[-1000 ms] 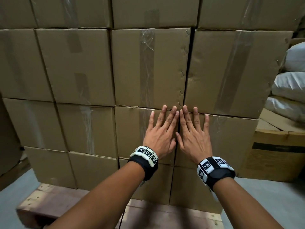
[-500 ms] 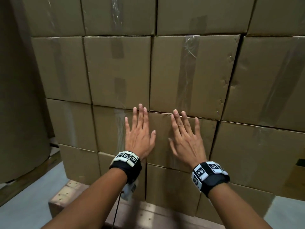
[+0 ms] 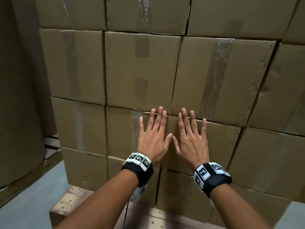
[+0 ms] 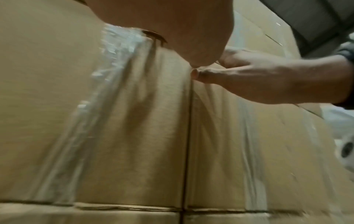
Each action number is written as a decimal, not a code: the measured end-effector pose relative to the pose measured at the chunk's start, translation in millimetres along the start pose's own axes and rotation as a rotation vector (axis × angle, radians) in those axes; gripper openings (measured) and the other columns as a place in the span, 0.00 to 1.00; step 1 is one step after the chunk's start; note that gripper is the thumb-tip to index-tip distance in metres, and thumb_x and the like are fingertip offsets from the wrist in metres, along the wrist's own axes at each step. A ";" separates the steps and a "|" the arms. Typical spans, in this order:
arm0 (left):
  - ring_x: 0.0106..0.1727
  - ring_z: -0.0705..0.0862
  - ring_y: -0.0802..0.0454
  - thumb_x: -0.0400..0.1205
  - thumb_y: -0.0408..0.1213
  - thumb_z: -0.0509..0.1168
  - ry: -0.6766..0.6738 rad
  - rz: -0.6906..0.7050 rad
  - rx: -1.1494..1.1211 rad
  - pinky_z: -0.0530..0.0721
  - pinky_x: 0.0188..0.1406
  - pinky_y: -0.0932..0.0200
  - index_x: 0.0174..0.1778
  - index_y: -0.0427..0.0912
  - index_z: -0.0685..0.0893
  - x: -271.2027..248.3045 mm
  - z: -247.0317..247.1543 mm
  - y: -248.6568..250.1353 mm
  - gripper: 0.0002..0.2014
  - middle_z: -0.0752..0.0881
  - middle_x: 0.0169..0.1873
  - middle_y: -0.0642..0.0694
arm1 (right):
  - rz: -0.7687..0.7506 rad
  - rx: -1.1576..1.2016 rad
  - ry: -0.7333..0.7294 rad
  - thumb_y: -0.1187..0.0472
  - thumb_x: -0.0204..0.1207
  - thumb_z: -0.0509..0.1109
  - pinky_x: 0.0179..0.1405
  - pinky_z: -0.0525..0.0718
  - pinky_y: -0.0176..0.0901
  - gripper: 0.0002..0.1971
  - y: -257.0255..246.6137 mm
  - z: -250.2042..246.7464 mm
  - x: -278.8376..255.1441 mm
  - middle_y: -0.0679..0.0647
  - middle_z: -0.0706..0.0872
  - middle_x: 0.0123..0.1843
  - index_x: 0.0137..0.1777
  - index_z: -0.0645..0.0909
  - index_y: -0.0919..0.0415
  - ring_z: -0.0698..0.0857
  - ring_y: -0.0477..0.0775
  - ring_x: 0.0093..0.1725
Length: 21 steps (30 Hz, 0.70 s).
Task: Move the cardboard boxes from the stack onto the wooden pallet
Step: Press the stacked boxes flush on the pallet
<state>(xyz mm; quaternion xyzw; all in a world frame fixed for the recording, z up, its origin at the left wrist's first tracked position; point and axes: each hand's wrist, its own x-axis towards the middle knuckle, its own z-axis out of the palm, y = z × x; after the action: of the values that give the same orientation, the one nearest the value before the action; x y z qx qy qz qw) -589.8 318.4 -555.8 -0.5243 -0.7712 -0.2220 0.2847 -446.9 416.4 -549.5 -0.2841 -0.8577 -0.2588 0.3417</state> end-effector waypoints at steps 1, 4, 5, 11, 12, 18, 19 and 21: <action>0.91 0.30 0.47 0.91 0.60 0.47 0.003 0.011 -0.010 0.46 0.88 0.25 0.92 0.44 0.35 -3.3 -2.8 -7.5 0.41 0.29 0.90 0.48 | -0.031 0.002 0.009 0.41 0.89 0.59 0.89 0.48 0.77 0.44 -9.6 -2.0 4.5 0.57 0.38 0.95 0.94 0.41 0.62 0.40 0.60 0.94; 0.91 0.30 0.49 0.92 0.58 0.48 0.057 -0.107 -0.090 0.40 0.89 0.28 0.92 0.44 0.33 -13.2 -8.9 -47.0 0.41 0.29 0.90 0.49 | -0.123 -0.002 0.035 0.44 0.88 0.63 0.89 0.48 0.76 0.44 -43.8 -5.9 23.1 0.56 0.40 0.95 0.94 0.44 0.62 0.41 0.59 0.94; 0.91 0.30 0.49 0.92 0.58 0.49 0.088 -0.180 -0.110 0.39 0.89 0.28 0.92 0.43 0.33 -15.0 -10.4 -65.4 0.42 0.29 0.90 0.48 | -0.146 -0.006 0.035 0.43 0.88 0.63 0.89 0.48 0.76 0.44 -56.5 -5.6 30.5 0.55 0.40 0.95 0.94 0.44 0.62 0.41 0.59 0.94; 0.91 0.29 0.48 0.91 0.58 0.50 0.133 -0.413 -0.168 0.43 0.88 0.25 0.91 0.40 0.31 -10.8 -21.4 -169.3 0.44 0.27 0.90 0.46 | -0.165 -0.002 -0.010 0.42 0.88 0.61 0.88 0.49 0.76 0.44 -129.4 6.7 64.3 0.55 0.39 0.95 0.94 0.43 0.61 0.39 0.59 0.94; 0.91 0.28 0.48 0.91 0.59 0.49 0.111 -0.399 -0.161 0.43 0.88 0.26 0.91 0.41 0.31 -9.7 -22.3 -180.0 0.43 0.27 0.90 0.47 | -0.160 -0.007 -0.020 0.42 0.88 0.61 0.88 0.48 0.77 0.44 -138.2 9.8 67.8 0.55 0.38 0.95 0.94 0.43 0.61 0.39 0.59 0.94; 0.90 0.27 0.48 0.92 0.60 0.46 0.036 -0.300 -0.138 0.39 0.89 0.28 0.90 0.44 0.28 -13.1 -23.5 -205.3 0.42 0.24 0.88 0.50 | -0.111 -0.022 -0.037 0.40 0.88 0.61 0.88 0.46 0.77 0.46 -174.0 20.9 80.1 0.54 0.36 0.95 0.94 0.40 0.60 0.37 0.62 0.93; 0.90 0.27 0.48 0.92 0.60 0.46 0.033 -0.298 -0.139 0.40 0.89 0.28 0.90 0.44 0.28 -12.6 -23.2 -206.0 0.42 0.24 0.88 0.50 | -0.105 -0.028 -0.040 0.40 0.88 0.60 0.88 0.46 0.77 0.46 -177.2 21.5 81.2 0.54 0.36 0.95 0.94 0.40 0.60 0.37 0.62 0.93; 0.90 0.27 0.48 0.92 0.60 0.45 0.033 -0.303 -0.139 0.41 0.89 0.27 0.90 0.44 0.28 -10.5 -21.9 -207.1 0.42 0.24 0.88 0.49 | -0.094 -0.047 -0.046 0.39 0.89 0.58 0.89 0.46 0.77 0.45 -180.6 23.7 83.1 0.54 0.35 0.95 0.94 0.39 0.60 0.36 0.63 0.93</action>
<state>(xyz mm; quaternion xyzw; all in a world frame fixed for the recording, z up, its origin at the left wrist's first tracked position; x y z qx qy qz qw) -775.9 224.4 -555.8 -0.4167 -0.8194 -0.3239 0.2238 -627.6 330.1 -548.7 -0.2572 -0.8714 -0.2880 0.3025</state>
